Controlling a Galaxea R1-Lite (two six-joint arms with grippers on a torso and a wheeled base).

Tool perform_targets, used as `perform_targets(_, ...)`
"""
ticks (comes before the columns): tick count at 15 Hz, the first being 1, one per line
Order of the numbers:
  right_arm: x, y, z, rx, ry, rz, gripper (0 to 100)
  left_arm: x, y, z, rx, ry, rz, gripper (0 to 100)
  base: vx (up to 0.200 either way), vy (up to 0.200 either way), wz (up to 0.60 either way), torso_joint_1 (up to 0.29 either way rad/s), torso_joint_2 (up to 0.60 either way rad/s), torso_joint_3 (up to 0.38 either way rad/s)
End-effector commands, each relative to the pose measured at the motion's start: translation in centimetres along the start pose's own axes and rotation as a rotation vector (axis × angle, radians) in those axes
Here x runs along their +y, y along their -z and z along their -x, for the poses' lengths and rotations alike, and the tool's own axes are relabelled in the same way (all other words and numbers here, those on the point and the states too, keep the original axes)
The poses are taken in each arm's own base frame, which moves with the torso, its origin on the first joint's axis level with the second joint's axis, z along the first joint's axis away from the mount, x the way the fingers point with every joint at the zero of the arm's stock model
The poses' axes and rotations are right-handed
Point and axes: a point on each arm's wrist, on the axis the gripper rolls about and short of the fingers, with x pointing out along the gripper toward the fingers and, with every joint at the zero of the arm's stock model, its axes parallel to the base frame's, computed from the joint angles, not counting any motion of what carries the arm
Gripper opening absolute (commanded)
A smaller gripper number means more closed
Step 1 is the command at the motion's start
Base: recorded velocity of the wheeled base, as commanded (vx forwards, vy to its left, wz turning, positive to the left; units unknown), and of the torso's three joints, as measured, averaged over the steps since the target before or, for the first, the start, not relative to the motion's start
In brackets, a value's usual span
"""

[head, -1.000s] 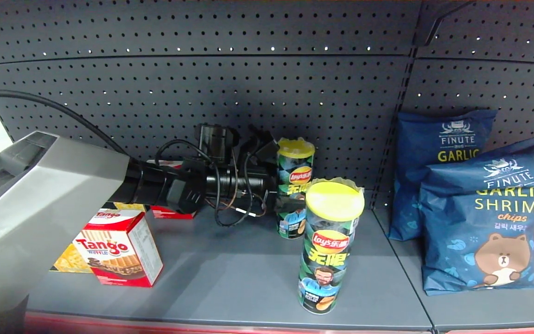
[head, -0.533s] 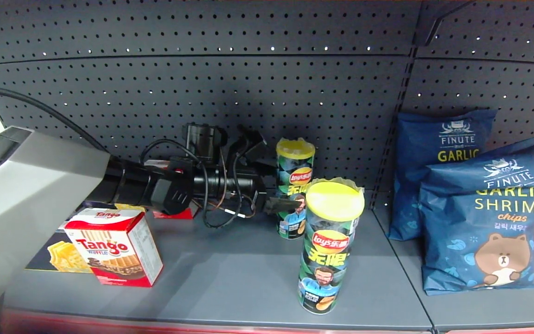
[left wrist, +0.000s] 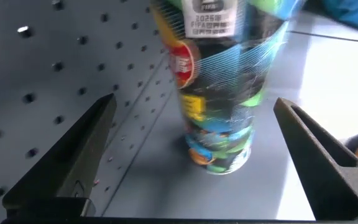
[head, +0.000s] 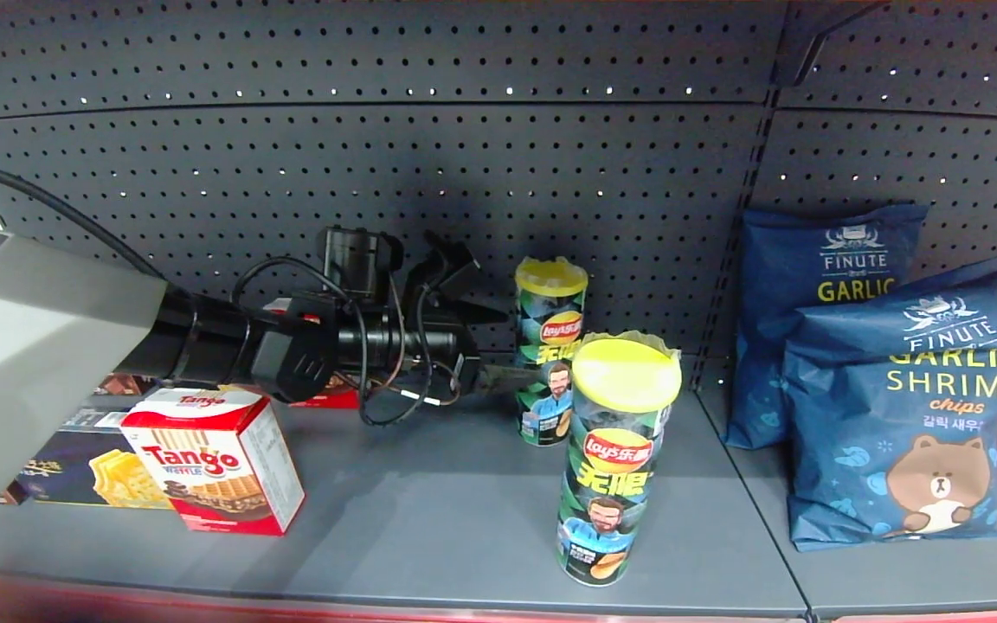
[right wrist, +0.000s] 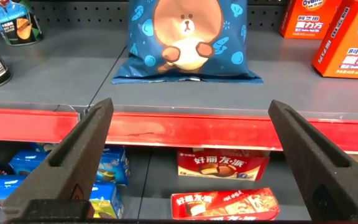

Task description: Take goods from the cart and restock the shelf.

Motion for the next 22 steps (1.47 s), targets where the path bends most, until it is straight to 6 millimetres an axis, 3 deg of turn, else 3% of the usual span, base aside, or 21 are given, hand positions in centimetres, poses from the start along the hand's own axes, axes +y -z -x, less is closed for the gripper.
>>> perform_targets(1,0.0,0.0,0.0,-0.001,-0.001,0.0,100,0.5,-0.1,0.5,-0.001,-0.023,-0.001,100,0.0,0.0,0.0,0.0,0.0,0.0)
perform_targets(10,0.0,0.0,0.0,0.001,-0.001,0.0,100,0.8,0.0,0.9,-0.007,-0.063,-0.013,100,0.0,0.0,0.0,0.0,0.0,0.0)
perform_targets(14,0.0,0.0,0.0,0.001,-0.001,0.0,100,-1.5,-2.7,3.7,-0.03,-0.085,-0.033,100,0.0,0.0,0.0,0.0,0.0,0.0)
perform_targets(16,0.0,0.0,0.0,0.001,-0.001,0.0,100,-2.7,-3.9,4.8,-0.019,-0.164,-0.019,100,0.0,0.0,0.0,0.0,0.0,0.0)
perform_targets(18,0.0,0.0,0.0,0.001,-0.001,0.0,100,-5.2,-5.4,5.3,0.002,-0.291,0.057,100,0.0,0.0,0.0,0.0,0.0,0.0)
perform_targets(22,0.0,0.0,0.0,0.001,-0.001,0.0,100,-7.7,-4.0,4.7,0.154,-0.585,0.099,100,0.0,0.0,0.0,0.0,0.0,0.0)
